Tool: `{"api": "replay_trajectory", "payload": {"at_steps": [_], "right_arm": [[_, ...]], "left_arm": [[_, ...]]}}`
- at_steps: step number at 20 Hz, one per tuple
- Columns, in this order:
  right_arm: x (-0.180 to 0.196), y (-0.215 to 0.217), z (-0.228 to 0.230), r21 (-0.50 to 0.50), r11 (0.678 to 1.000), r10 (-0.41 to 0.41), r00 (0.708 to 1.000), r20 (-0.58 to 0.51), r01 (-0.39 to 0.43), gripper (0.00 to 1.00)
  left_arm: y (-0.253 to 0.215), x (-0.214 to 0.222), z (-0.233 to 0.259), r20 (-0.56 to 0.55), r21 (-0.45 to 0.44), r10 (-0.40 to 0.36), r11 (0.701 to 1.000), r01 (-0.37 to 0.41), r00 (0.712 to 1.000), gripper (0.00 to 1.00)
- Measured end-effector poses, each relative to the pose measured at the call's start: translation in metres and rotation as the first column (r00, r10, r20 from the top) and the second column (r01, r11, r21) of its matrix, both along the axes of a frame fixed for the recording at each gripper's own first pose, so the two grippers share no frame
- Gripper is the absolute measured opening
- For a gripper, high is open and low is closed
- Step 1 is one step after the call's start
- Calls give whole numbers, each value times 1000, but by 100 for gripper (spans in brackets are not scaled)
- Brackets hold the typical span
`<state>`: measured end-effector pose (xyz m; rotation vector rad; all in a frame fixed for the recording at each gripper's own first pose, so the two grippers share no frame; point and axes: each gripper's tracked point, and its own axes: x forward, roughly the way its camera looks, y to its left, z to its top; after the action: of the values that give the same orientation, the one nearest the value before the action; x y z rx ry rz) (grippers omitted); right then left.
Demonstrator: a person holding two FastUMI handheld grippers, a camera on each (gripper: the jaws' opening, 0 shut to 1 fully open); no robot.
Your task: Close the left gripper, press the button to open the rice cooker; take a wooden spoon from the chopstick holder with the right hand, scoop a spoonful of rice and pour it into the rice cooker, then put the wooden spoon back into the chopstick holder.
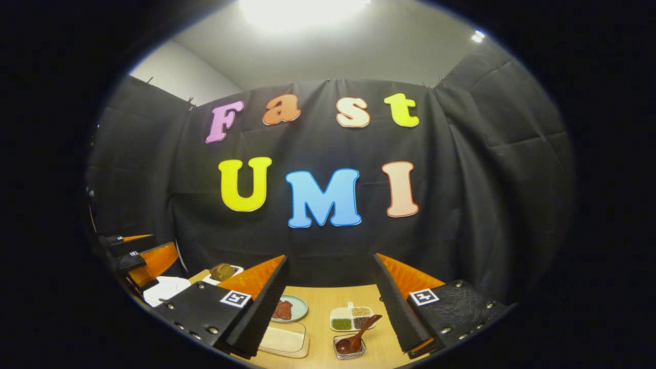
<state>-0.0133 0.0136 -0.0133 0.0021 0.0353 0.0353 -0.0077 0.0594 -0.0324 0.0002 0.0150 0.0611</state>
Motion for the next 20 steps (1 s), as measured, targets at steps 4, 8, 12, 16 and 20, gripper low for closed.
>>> {"api": "replay_trajectory", "payload": {"at_steps": [4,8,12,16,20], "right_arm": [[2,5,-9,-16,1000,24,1000,-19,-25,97],[3,11,-18,-34,998,43,998,-43,-45,97],[3,20,-23,-40,997,66,996,-57,-68,97],[5,27,-30,-43,996,78,994,-71,-81,97],[6,30,-40,-49,995,85,992,-89,-89,97]], "left_arm": [[14,-2,-23,-48,-46,-23,999,21,999,81],[49,-10,-54,-111,-21,27,999,-30,993,24],[76,-25,-106,-245,-38,20,999,-31,969,11],[114,-42,-145,-330,-35,85,994,-102,940,9],[145,-54,-191,-417,-68,134,982,-178,899,9]]}}
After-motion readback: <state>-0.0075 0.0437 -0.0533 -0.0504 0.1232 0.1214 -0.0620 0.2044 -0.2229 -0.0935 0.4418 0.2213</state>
